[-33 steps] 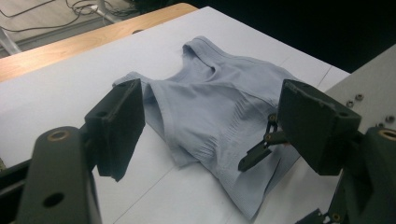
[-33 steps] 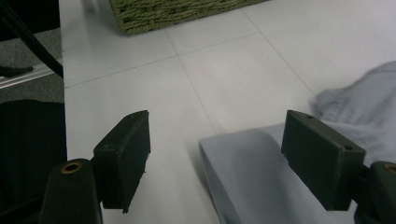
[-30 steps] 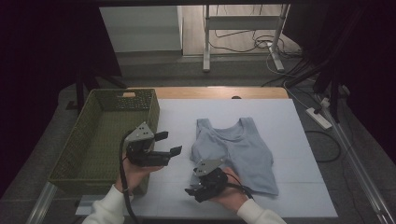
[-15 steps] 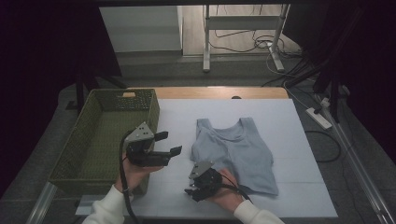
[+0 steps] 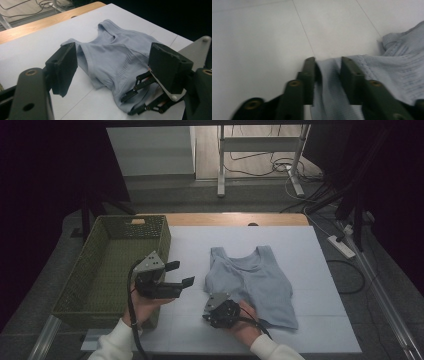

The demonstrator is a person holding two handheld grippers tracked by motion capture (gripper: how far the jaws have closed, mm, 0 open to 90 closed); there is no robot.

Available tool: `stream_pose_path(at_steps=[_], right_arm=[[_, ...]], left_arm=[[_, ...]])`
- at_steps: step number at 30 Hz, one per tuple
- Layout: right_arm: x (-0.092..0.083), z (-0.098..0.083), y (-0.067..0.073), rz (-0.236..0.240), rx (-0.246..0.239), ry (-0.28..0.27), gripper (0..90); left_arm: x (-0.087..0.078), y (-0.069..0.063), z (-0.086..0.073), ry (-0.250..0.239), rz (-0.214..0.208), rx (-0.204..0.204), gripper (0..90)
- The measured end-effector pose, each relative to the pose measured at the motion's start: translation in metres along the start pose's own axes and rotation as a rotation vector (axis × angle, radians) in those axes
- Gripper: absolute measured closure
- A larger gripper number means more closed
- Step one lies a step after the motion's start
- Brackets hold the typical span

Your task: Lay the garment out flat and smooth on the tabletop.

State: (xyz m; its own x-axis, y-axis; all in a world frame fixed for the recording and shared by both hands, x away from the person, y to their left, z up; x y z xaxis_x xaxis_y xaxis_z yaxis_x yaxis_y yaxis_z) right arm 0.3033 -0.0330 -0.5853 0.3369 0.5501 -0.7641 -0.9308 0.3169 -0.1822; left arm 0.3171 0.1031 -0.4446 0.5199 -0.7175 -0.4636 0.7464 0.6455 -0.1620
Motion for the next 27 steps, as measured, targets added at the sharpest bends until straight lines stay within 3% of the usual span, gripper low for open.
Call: stream_pose_path(at_steps=[2,6,10,15,18,23,27], right_arm=[[-0.001,-0.002,-0.002,-0.015,-0.007,0.003,79.1],[-0.005,-0.003,-0.003,-0.007,0.003,-0.006,81.5],[-0.018,0.002,0.004,-0.001,0.002,-0.067,82.0],[-0.037,0.008,0.016,0.055,0.042,-0.141,82.4],[-0.046,0.012,0.024,0.073,0.041,-0.167,83.0],[-0.052,0.012,0.034,0.095,0.054,-0.174,83.1],[-0.045,0.006,0.038,0.109,0.048,-0.14,83.0]], left_arm=[[0.0,0.0,0.0,0.0,0.001,0.0,24.3],[0.0,0.0,0.0,-0.001,0.0,-0.001,24.3],[-0.001,0.001,0.0,-0.003,0.001,-0.005,24.3],[-0.002,0.002,0.001,-0.01,0.003,-0.009,24.3],[-0.001,0.002,0.001,-0.007,0.002,-0.009,24.3],[0.0,0.003,0.0,-0.003,0.001,-0.01,24.3],[0.001,0.003,-0.001,0.0,0.001,-0.011,24.3]])
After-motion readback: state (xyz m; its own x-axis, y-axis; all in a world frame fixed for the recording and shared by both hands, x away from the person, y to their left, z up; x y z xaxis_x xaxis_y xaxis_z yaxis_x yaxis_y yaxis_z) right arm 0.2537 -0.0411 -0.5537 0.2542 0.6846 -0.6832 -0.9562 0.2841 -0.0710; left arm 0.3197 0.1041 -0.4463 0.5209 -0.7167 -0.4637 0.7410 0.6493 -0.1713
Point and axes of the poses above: each handheld gripper's, and its own axes: x roughly forward along the jaws, z roughly out of its top, y roughly to its left, the point moved 8 cm from there along x, roughly forward along the jaws, and after that the axes turned 2 degrees about -z, right-handed, at the moved point
